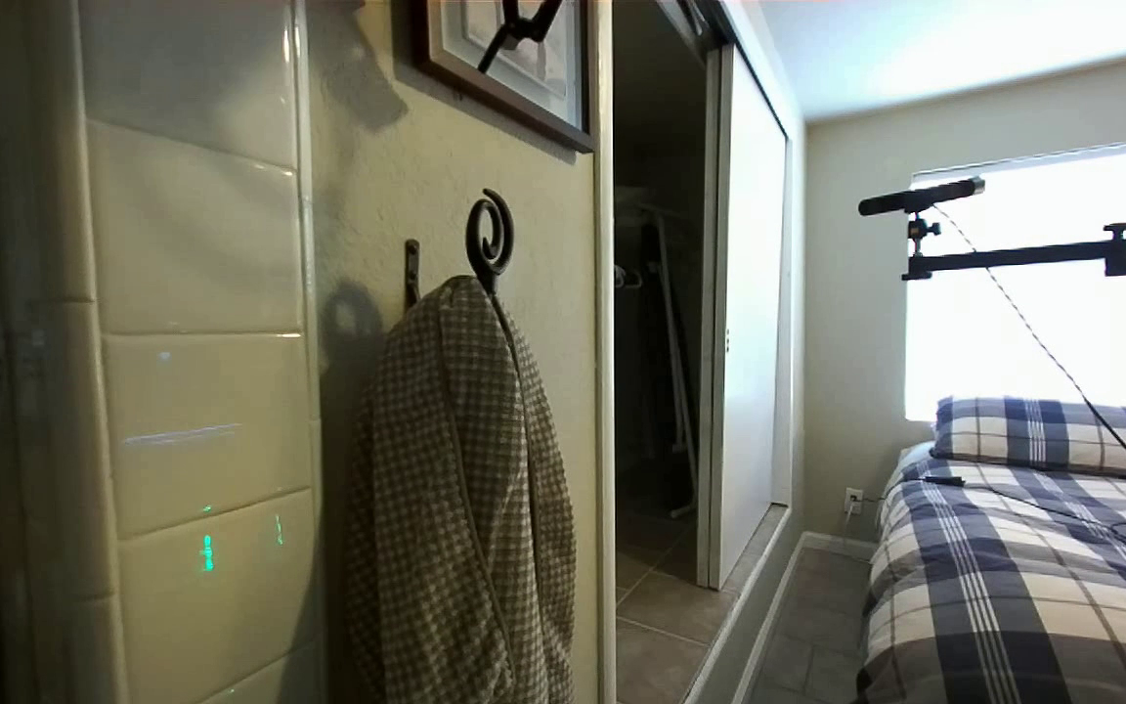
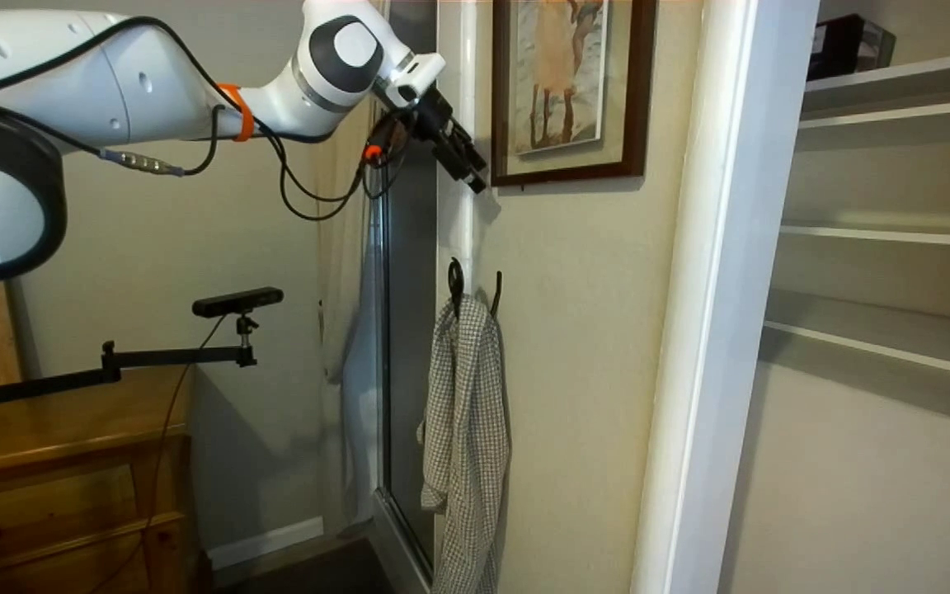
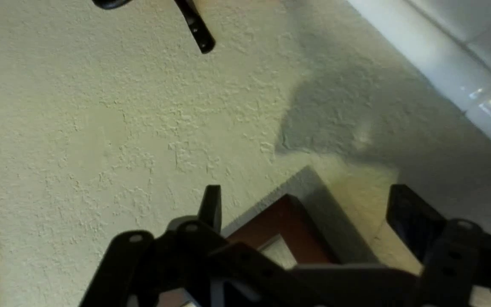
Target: Move the picture on the wall slightly to the right
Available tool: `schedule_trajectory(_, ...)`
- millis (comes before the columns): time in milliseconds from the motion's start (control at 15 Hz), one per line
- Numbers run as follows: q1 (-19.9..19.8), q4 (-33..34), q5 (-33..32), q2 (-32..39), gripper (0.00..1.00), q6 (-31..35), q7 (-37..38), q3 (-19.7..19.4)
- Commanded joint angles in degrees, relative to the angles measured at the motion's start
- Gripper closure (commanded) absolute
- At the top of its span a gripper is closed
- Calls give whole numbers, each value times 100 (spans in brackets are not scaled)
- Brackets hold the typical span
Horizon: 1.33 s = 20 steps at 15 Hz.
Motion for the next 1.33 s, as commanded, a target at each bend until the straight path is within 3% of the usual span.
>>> schedule_trajectory(0, 19, 60, 176, -70, 0, -679, -275, 65)
schedule_trajectory(533, -41, -168, 807, -913, 0, -2912, -1483, 254)
schedule_trajectory(800, -103, -462, 687, -1721, 0, -3502, -2781, 156)
schedule_trajectory(1067, -81, -669, 1056, -2494, 0, -3495, -4406, -203)
schedule_trajectory(1267, 17, -930, 1694, -3067, 0, -3401, -5635, -800)
